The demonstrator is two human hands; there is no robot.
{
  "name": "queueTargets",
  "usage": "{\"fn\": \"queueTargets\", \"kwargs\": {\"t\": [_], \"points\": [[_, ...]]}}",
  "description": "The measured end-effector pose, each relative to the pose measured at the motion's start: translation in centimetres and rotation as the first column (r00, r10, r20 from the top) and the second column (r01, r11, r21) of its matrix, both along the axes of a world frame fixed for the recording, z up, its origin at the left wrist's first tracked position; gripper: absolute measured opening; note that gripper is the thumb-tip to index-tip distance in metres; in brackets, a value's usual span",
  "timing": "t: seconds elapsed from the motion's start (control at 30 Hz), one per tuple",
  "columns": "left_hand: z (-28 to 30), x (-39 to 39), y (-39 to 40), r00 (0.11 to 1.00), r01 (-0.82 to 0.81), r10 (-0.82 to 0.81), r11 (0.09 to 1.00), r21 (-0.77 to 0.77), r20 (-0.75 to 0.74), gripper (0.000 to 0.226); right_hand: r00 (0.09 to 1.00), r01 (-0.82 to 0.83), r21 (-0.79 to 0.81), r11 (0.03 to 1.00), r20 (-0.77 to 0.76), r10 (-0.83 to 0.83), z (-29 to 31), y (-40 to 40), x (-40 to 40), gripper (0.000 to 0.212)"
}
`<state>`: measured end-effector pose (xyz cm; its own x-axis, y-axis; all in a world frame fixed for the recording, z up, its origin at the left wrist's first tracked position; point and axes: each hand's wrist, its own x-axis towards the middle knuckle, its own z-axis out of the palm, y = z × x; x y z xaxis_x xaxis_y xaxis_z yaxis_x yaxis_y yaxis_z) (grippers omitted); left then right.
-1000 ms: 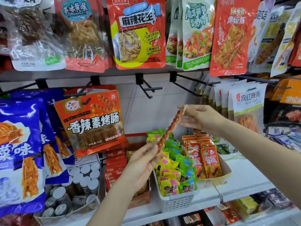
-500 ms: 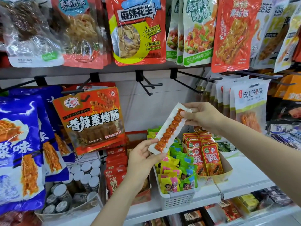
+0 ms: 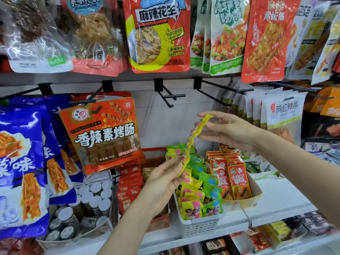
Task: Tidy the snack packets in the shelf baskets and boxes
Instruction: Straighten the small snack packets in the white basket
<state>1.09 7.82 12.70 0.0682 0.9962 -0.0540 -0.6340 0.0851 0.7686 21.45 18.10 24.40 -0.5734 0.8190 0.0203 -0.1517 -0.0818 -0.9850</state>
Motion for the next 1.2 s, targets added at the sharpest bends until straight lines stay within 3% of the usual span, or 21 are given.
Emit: {"fn": "queueTargets", "kwargs": {"t": [0.1, 0.23, 0.3, 0.4, 0.47, 0.53, 0.63, 0.73, 0.93, 1.07, 1.2], "points": [[-0.5, -0.1, 0.2, 0.936, -0.184, 0.203, 0.979, 0.090, -0.287, 0.041, 0.995, 0.008, -0.060, 0.998, 0.100, -0.002, 0.3, 0.2, 0.2, 0.032], [-1.0, -0.4, 0.7, 0.826, -0.300, 0.358, 0.933, 0.199, -0.435, 0.036, 0.977, 0.060, -0.060, 0.996, 0.208, -0.046, 0.7, 0.4, 0.1, 0.034], [-1.2, -0.6, 1.3, 0.793, -0.314, 0.396, 0.917, 0.246, -0.462, 0.037, 0.943, 0.059, 0.080, 0.995, 0.323, -0.082, 0.6, 0.6, -0.1, 0.030], [-1.6, -1.1, 2.9, 0.733, -0.334, 0.443, 0.896, 0.294, -0.517, 0.042, 0.811, 0.069, 0.408, 0.910, 0.509, -0.290, 0.1, 0.9, -0.5, 0.034], [-2.0, -1.7, 4.1, 0.668, -0.350, 0.456, 0.890, 0.293, -0.587, 0.047, 0.774, 0.173, 0.515, 0.840, 0.457, -0.439, -0.3, 1.6, -0.6, 0.020], [-2.7, -2.4, 5.4, 0.567, -0.353, 0.436, 0.895, 0.271, -0.699, 0.053, 0.739, 0.280, 0.612, 0.740, 0.354, -0.573, -1.0, 2.3, -0.3, 0.022], [-3.9, -3.3, 6.9, 0.330, -0.278, 0.339, 0.927, 0.252, -0.881, 0.062, 0.642, 0.257, 0.785, 0.564, 0.298, -0.707, -2.0, 3.2, 0.4, 0.030], [-4.5, -3.0, 8.0, 0.167, -0.115, 0.278, 0.958, 0.262, -0.946, 0.072, 0.591, 0.224, 0.843, 0.490, 0.283, -0.756, -3.0, 3.9, 0.8, 0.034], [-4.4, -1.4, 10.9, 0.062, 0.102, 0.243, 0.963, 0.249, -0.968, 0.072, 0.545, 0.195, 0.912, 0.360, 0.205, -0.813, -3.9, 4.4, -0.1, 0.021], [-5.1, -1.5, 11.2, -0.023, 0.132, 0.184, 0.975, 0.180, -0.983, 0.074, 0.562, 0.128, 0.929, 0.346, 0.219, -0.797, -4.1, 4.3, -0.7, 0.020], [-6.0, -2.5, 10.1, 0.000, 0.124, 0.192, 0.974, 0.190, -0.981, 0.067, 0.574, 0.089, 0.933, 0.348, 0.237, -0.783, -4.3, 4.4, -0.9, 0.017]]}}
